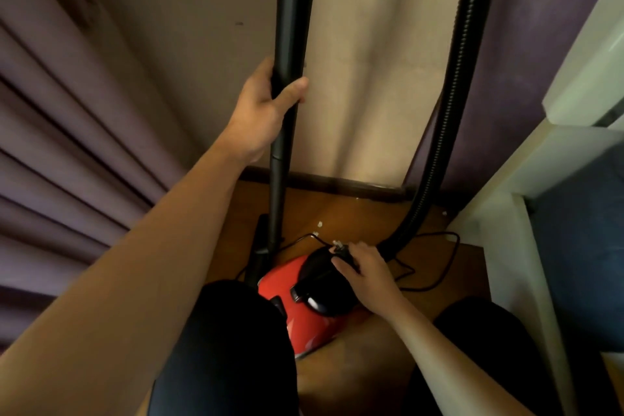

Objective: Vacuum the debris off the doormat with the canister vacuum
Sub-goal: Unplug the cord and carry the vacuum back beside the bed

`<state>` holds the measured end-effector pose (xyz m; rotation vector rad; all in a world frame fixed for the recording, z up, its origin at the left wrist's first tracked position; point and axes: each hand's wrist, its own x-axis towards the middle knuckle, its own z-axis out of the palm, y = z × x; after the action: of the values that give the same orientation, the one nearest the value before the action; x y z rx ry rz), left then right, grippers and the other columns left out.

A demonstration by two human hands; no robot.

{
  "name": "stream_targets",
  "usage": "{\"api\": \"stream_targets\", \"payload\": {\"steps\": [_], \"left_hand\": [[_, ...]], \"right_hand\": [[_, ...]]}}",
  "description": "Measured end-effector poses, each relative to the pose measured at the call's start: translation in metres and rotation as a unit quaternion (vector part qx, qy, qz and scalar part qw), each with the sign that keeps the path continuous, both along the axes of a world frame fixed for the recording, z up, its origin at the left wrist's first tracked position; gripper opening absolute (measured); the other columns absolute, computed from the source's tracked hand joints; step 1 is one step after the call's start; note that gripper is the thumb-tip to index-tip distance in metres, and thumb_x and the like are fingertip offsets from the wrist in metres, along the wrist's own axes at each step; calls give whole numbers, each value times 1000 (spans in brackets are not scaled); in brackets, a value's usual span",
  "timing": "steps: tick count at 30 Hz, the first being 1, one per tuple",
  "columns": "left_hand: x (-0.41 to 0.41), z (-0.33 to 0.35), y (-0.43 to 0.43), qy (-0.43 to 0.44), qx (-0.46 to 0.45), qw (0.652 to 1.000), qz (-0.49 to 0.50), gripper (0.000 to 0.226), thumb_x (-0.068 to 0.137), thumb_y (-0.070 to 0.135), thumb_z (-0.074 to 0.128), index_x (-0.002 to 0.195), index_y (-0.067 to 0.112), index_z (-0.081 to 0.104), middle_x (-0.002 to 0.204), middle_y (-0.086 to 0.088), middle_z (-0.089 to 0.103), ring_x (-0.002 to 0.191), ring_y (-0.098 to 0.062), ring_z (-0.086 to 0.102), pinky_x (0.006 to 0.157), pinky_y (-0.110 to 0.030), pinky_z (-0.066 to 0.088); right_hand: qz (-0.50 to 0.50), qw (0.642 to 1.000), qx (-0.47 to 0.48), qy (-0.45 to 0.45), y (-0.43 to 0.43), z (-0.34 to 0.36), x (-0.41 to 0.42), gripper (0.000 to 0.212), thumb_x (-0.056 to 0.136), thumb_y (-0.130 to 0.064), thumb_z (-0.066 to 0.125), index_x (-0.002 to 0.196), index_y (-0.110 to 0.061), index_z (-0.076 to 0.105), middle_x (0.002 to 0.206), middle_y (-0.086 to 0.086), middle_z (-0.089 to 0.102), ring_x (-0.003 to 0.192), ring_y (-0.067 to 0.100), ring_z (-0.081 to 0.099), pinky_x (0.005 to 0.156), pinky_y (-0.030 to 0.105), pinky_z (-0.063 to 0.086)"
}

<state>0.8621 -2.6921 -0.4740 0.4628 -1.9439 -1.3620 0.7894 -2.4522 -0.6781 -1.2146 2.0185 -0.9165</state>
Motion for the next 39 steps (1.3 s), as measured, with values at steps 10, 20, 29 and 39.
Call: {"api": "stream_targets", "payload": {"steps": [10, 20, 29, 39], "left_hand": [[12, -6, -1, 24, -19, 998, 47, 34, 96, 20, 66, 115, -7, 55, 86, -2, 61, 81, -19, 61, 79, -40, 51], [24, -7, -2, 32, -36, 995, 82, 38, 96, 20, 68, 114, -11, 56, 85, 2, 65, 84, -21, 66, 90, -52, 54], [27, 5, -4, 30, -88, 991, 96, 30, 97, 24, 67, 110, 0, 54, 86, 3, 65, 88, -26, 70, 84, -44, 59], [13, -1, -14, 59, -119, 973, 187, 23, 96, 29, 67, 101, 12, 53, 85, 3, 62, 82, -9, 62, 77, -18, 48]], "right_hand": [[286, 939, 132, 139, -41, 6, -1, 41, 97, -53, 60, 118, -19, 66, 118, -7, 53, 108, 19, 59, 93, 41, 49], [373, 867, 150, 295, -65, 2, 16, 25, 86, -42, 69, 98, -21, 62, 99, 0, 68, 93, 22, 65, 71, 32, 40], [345, 877, 151, 298, -70, -7, 22, 36, 81, -36, 68, 60, -27, 41, 60, -8, 47, 59, 15, 50, 61, 29, 37], [337, 883, 141, 295, -80, -8, 4, 37, 77, -38, 70, 56, -25, 41, 55, -6, 48, 52, 9, 46, 53, 25, 33]]}}
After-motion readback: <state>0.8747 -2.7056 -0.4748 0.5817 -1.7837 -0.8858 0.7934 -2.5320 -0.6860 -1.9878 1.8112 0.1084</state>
